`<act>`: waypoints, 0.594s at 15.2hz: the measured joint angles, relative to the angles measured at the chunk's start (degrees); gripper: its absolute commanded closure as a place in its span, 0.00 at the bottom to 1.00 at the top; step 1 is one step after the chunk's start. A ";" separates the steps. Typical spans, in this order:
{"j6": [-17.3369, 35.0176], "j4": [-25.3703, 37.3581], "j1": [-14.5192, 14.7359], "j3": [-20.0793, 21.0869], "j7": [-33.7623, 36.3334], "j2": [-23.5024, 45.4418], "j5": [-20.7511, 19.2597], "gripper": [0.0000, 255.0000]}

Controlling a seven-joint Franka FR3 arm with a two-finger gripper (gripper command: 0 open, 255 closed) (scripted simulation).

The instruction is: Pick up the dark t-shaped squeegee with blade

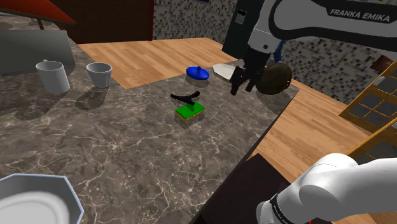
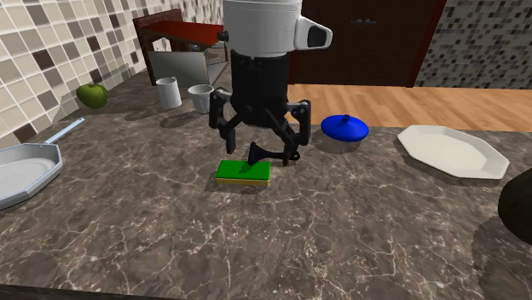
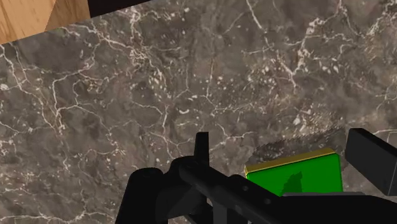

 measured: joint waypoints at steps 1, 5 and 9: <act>0.81 0.94 0.02 0.21 0.30 2.14 0.13 0.00; 3.76 5.83 0.26 1.38 2.11 11.44 0.60 0.00; 5.63 12.02 0.59 2.38 3.97 20.94 0.70 0.00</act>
